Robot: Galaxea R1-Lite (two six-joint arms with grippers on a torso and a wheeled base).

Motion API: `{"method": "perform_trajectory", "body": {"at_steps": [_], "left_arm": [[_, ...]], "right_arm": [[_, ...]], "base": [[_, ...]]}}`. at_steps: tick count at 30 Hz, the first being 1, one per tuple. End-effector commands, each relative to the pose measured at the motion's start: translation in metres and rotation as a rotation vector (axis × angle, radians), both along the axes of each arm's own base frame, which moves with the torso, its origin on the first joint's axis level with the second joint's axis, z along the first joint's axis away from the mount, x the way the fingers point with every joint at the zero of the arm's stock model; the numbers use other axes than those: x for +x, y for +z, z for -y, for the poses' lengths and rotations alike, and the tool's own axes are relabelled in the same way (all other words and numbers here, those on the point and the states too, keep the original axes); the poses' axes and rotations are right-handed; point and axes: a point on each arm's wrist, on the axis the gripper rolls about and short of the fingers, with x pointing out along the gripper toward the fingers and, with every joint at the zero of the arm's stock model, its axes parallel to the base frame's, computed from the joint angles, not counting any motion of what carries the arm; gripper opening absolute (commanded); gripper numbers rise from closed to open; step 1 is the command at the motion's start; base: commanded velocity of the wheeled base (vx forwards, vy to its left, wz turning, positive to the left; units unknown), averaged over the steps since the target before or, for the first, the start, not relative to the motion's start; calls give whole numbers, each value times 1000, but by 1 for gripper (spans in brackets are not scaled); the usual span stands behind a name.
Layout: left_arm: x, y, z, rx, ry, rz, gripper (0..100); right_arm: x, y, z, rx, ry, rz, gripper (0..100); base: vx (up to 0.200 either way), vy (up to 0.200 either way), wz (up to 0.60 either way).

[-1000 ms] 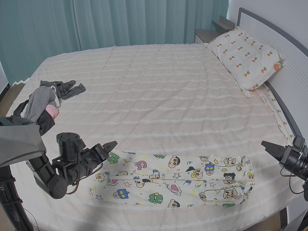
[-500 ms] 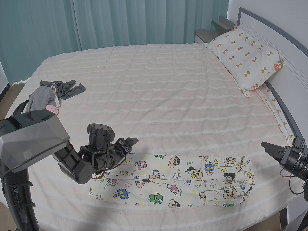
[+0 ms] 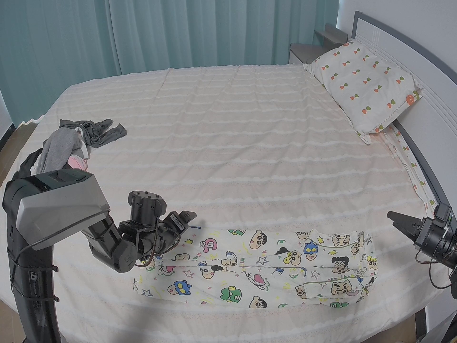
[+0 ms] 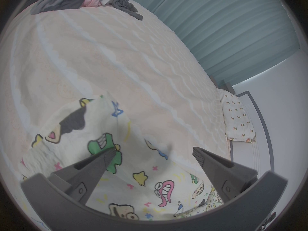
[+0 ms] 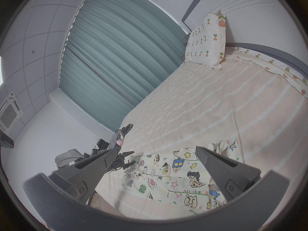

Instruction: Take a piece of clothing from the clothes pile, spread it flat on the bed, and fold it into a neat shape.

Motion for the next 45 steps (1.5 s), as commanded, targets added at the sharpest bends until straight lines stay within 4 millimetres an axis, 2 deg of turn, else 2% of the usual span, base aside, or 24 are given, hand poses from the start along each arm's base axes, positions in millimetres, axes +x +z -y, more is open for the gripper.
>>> {"method": "perform_trajectory", "body": {"at_steps": [1,7,15,19,21,23,25,28,29,32,33,35,37,45], "left_arm": [[-1,-5,-14,9,35,-24,100],[-1,-4,-27,11,70,-30,100],[-7,33,-44,-13,104,52,100],[-16,39,-61,17,122,56,100],[-23,48,-72,35,116,84,100],[-29,52,-77,43,82,99,100],[-44,58,-90,98,-29,116,100],[-51,56,-97,136,-92,113,100],[-59,48,-101,190,-176,99,100],[-62,44,-100,227,-210,85,100],[-65,33,-98,260,-254,34,100],[-65,26,-97,284,-282,8,100],[-67,10,-93,308,-330,-33,100],[-61,-7,-85,311,-360,-60,100]], "right_arm": [[-3,-3,-2,2,4,-17,100],[-3,-3,-2,2,6,-17,100],[-3,-3,-3,2,7,-15,100],[-4,-2,-3,1,6,-14,100],[-4,-2,-3,1,6,-11,100],[-4,-2,-3,0,4,-9,100],[-4,-1,-3,-1,1,-8,100],[-4,-1,-3,-1,1,-8,100],[-4,-1,-3,-1,1,-8,100],[-4,-1,-3,-1,1,-8,100],[-4,-1,-3,-1,1,-8,100],[-4,-1,-3,-1,1,-8,100],[-4,-1,-2,-2,-2,-6,100],[-4,-1,-2,-2,-2,-6,100]], "base": [[0,0,0],[0,0,0],[0,0,0],[0,0,0],[0,0,0],[0,0,0],[0,0,0],[0,0,0],[0,0,0],[0,0,0],[0,0,0],[0,0,0],[0,0,0],[0,0,0]]}}
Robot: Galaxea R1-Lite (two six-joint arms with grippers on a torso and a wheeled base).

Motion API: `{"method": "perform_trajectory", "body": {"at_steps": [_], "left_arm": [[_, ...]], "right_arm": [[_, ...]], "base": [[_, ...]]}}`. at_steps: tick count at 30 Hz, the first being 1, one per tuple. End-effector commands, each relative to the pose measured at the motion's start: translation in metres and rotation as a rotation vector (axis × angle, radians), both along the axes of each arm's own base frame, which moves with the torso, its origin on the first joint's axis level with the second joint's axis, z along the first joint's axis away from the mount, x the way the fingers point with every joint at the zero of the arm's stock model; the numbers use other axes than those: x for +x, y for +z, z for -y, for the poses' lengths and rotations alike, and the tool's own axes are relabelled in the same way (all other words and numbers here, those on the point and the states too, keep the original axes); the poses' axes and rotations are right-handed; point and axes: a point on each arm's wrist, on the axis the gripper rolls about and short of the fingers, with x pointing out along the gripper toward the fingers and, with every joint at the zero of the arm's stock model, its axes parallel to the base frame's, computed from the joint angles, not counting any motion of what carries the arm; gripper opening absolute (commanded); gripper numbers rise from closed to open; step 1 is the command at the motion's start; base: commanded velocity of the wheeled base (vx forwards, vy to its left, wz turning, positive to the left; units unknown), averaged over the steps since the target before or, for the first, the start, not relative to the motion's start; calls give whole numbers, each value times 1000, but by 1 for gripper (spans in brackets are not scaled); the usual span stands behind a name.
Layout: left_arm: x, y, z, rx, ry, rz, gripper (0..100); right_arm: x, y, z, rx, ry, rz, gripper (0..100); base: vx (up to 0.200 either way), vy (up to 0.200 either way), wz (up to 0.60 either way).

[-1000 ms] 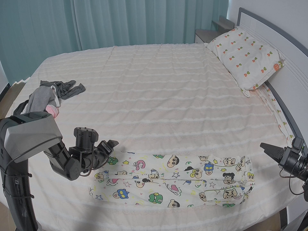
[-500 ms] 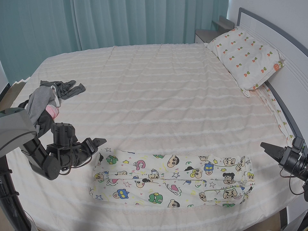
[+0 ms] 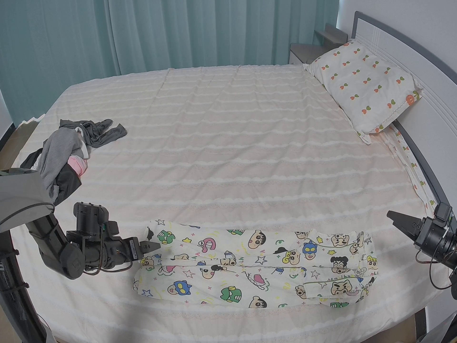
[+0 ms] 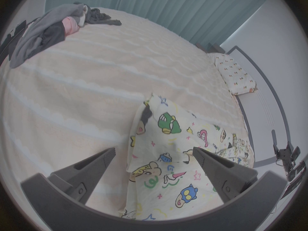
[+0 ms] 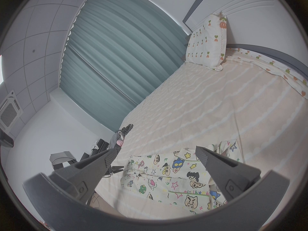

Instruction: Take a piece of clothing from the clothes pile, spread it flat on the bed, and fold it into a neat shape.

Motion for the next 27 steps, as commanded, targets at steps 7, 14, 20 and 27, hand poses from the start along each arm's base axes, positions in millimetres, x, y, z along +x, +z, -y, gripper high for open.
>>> {"method": "perform_trajectory", "body": {"at_steps": [7,14,20,27], "left_arm": [[1,-25,11,8,-36,-74,100],[5,-30,19,11,-53,-80,100],[6,-36,23,8,-61,-97,100],[2,-36,25,3,-60,-112,0]], "right_arm": [[-3,-3,-1,3,0,-17,100],[-4,-2,-1,2,0,-9,100],[-4,-2,-1,2,0,-9,100],[-4,-2,-1,3,-1,-12,100]], "base": [[0,0,0],[0,0,0],[0,0,0],[0,0,0]]}}
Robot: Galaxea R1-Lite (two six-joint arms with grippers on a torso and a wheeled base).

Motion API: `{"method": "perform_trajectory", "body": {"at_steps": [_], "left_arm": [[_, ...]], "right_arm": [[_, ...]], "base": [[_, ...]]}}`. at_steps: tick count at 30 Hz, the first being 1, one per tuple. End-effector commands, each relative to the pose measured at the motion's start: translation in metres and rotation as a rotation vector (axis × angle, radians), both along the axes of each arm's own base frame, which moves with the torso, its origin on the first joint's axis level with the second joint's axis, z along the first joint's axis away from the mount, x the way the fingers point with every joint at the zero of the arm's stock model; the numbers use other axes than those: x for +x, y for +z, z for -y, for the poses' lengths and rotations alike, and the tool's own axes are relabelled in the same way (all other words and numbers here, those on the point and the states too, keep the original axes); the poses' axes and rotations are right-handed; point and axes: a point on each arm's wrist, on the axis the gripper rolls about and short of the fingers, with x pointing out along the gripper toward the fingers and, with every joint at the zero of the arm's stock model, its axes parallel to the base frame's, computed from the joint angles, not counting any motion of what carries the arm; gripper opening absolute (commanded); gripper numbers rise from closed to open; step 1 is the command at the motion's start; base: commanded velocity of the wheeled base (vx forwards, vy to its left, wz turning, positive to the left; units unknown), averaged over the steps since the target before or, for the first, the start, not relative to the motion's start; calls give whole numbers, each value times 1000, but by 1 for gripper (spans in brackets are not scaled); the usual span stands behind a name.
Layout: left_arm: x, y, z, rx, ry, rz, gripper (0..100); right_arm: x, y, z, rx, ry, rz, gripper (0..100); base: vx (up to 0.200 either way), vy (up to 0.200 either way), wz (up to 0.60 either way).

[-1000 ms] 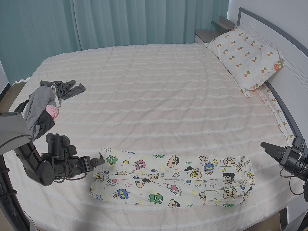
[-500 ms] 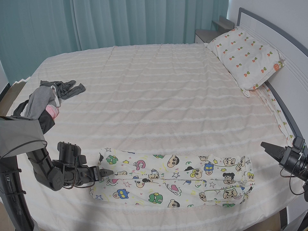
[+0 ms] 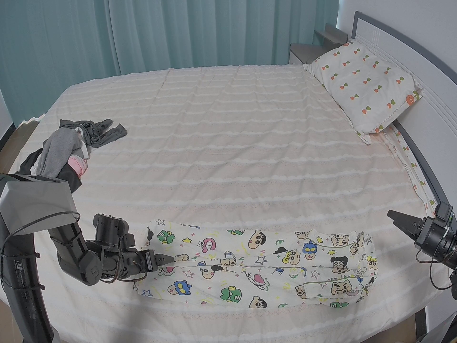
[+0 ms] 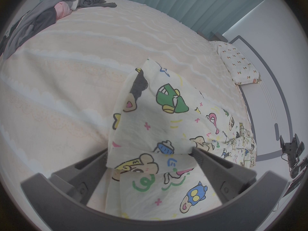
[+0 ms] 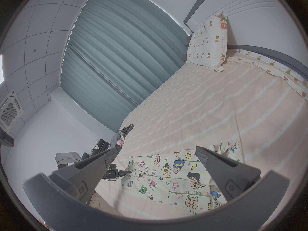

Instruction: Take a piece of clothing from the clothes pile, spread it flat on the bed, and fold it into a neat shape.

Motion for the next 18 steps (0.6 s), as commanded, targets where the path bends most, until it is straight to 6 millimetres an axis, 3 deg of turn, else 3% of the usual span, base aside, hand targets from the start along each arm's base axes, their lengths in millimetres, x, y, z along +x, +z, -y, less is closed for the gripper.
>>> {"method": "perform_trajectory", "body": {"at_steps": [1,12,18], "left_arm": [[-5,-3,0,2,-4,-22,0],[-13,9,-7,-3,18,-8,0],[-11,16,-25,-11,78,13,0]], "right_arm": [[-3,-4,-1,4,1,-20,100],[-3,-4,-1,4,1,-20,100],[-3,-3,0,3,-1,-15,100]], "base": [[0,0,0],[0,0,0],[0,0,0]]}}
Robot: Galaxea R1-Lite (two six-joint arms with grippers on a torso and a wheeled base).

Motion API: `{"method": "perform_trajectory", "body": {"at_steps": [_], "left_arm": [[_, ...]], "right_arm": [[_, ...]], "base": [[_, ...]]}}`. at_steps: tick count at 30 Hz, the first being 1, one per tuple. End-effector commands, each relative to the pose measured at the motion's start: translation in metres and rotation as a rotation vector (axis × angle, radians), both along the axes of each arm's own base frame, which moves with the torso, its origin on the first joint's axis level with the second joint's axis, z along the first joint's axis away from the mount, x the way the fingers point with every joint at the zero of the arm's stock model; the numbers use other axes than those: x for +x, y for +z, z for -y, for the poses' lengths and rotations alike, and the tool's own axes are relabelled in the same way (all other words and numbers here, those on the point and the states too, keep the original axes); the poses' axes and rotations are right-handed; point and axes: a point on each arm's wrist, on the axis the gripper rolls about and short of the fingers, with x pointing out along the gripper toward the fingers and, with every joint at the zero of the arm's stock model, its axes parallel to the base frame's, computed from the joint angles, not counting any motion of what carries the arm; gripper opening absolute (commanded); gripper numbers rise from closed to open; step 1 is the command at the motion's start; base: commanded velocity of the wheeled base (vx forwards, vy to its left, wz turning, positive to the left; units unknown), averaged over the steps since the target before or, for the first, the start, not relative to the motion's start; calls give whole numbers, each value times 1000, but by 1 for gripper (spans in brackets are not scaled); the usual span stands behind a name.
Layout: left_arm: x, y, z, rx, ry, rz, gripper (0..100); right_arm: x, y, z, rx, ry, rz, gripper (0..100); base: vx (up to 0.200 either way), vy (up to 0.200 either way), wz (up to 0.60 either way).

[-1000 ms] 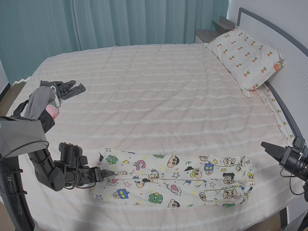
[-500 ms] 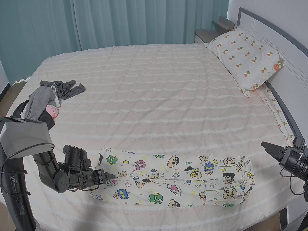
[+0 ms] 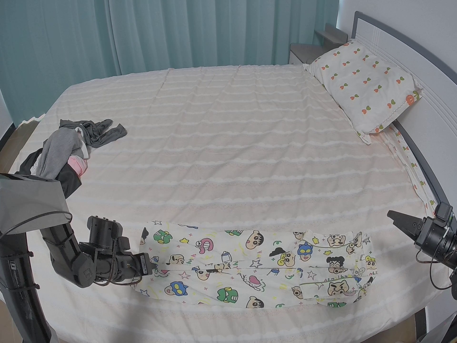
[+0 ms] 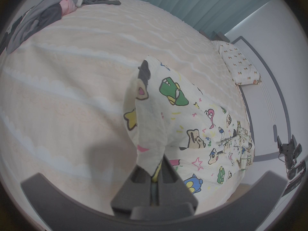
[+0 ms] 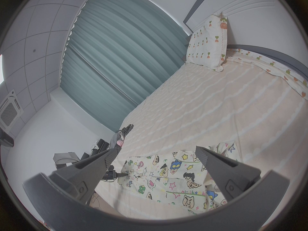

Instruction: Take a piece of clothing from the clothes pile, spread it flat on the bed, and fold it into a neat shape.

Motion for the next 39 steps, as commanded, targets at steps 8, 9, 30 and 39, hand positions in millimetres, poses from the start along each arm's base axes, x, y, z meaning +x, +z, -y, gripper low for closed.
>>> {"method": "perform_trajectory", "body": {"at_steps": [8,9,30,39], "left_arm": [[-9,22,-39,-40,107,48,0],[-10,24,-42,-46,114,51,0],[-62,57,-183,-214,480,205,0],[-78,63,-241,-241,655,281,0]], "right_arm": [[-3,-3,-1,4,0,-18,100],[-3,-3,-1,3,0,-16,100],[-3,-3,-1,5,0,-18,100],[-3,-3,-1,5,0,-17,100]], "base": [[0,0,0],[0,0,0],[0,0,0],[0,0,0]]}}
